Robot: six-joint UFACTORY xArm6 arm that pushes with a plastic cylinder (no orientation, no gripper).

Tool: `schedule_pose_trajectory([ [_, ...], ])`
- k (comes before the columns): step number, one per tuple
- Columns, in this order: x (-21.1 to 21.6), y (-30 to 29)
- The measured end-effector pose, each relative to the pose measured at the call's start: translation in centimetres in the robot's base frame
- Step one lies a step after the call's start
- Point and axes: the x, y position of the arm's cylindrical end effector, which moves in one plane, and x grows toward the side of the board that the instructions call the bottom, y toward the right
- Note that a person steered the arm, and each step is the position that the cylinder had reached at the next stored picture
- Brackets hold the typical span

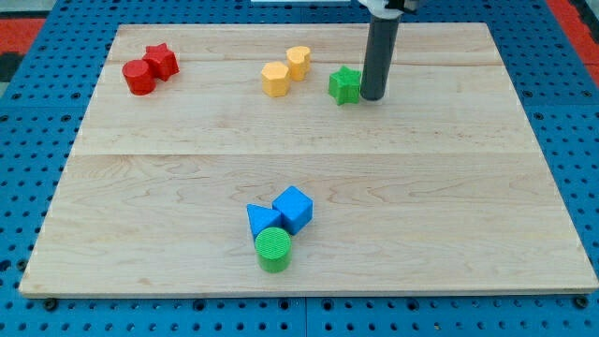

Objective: Place your arm right to the green circle

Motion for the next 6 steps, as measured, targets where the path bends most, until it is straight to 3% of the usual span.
schedule_pose_trajectory([
  [1,-0.4,-7.2],
  [2,0.2,-7.1],
  [3,5.9,2.7],
  [4,15.1,3.5],
  [5,23.1,-1.8],
  [6,27.0,-8.9],
])
